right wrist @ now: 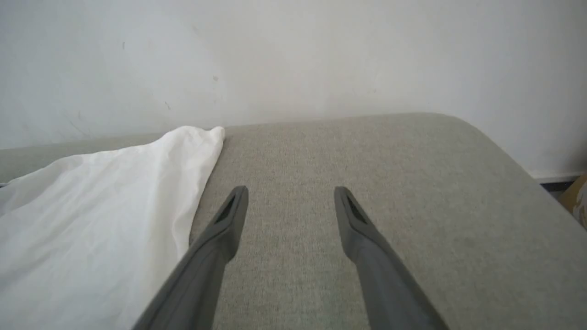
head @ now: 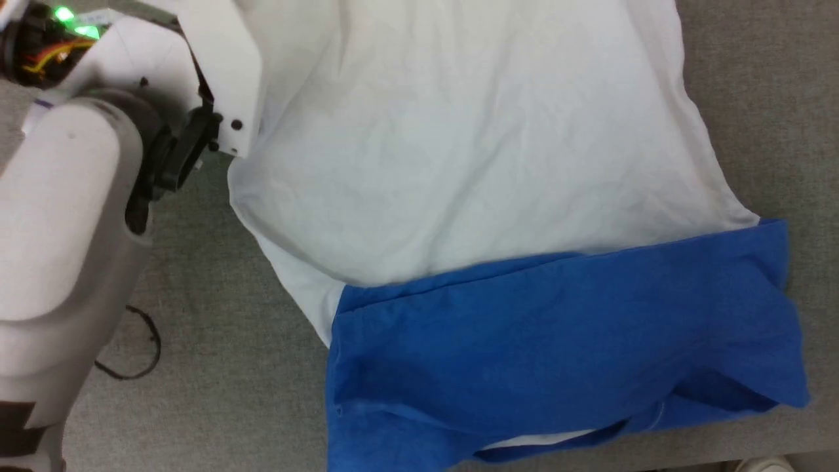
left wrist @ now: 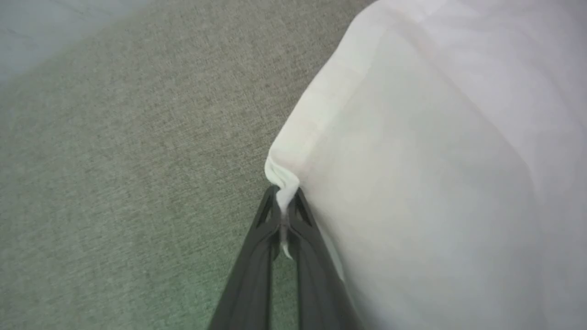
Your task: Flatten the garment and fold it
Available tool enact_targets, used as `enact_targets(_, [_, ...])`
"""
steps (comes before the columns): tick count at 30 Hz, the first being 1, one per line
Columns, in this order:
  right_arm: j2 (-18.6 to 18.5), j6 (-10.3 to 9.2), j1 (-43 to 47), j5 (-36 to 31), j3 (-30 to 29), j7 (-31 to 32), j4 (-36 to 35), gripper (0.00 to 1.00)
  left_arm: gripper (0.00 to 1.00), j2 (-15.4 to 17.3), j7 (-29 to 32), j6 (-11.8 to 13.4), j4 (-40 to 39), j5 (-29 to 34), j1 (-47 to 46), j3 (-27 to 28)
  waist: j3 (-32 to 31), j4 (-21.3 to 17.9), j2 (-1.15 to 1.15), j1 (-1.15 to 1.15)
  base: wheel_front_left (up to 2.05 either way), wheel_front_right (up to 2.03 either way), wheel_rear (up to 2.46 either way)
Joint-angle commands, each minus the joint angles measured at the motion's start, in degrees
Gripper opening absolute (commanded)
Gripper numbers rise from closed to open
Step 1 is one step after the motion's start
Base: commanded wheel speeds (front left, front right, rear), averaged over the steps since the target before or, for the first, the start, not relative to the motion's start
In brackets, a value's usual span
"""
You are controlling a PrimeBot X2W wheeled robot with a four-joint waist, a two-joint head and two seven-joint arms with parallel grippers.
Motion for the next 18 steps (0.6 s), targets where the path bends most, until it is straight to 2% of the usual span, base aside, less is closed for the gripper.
enact_targets(1, [-2.3, -0.04, -3.0, 1.1, -1.2, 0.6, -1.4, 1.0, 0.0, 0.0, -0.8, -0.2, 1.5, -0.2, 2.9, -0.7, -2.2, 0.6, 0.0, 0.0, 0.0, 0.0, 0.0])
enact_targets(5, [-12.0, -0.04, -14.3, 3.5, -5.0, 4.2, -5.5, 1.0, 0.0, -1.3, -5.6, -0.6, 2.5, -1.1, 4.5, -0.3, -5.4, 1.7, 0.0, 0.0, 0.0, 0.0, 0.0])
enact_targets(8, [-16.8, -0.04, -25.7, 7.8, -4.2, 10.0, -3.0, 1.0, 0.0, -2.5, -8.4, -1.0, 2.7, -1.6, 4.8, -0.4, -6.5, 3.0, 0.0, 0.0, 0.0, 0.0, 0.0])
enact_targets(10, [-17.5, -0.04, -33.6, 10.3, -2.4, 14.6, 1.9, 1.0, 0.0, -3.5, -10.1, -1.4, 2.6, -1.6, 4.3, -0.7, -6.5, 4.0, 0.0, 0.0, 0.0, 0.0, 0.0])
enact_targets(13, [-19.0, -0.04, -43.2, 9.5, 2.4, 21.1, 9.7, 1.0, 0.0, -5.0, -11.6, -2.2, 2.2, -1.2, 2.9, -1.7, -5.5, 5.7, 0.0, 0.0, 0.0, 0.0, 0.0])
enact_targets(18, [-16.3, -0.04, -54.1, 5.5, 10.3, 30.4, 23.6, 1.0, 0.0, -7.1, -12.9, -2.6, 2.2, -0.4, 0.6, -3.0, -3.1, 7.9, 0.0, 0.0, 0.0, 0.0, 0.0])
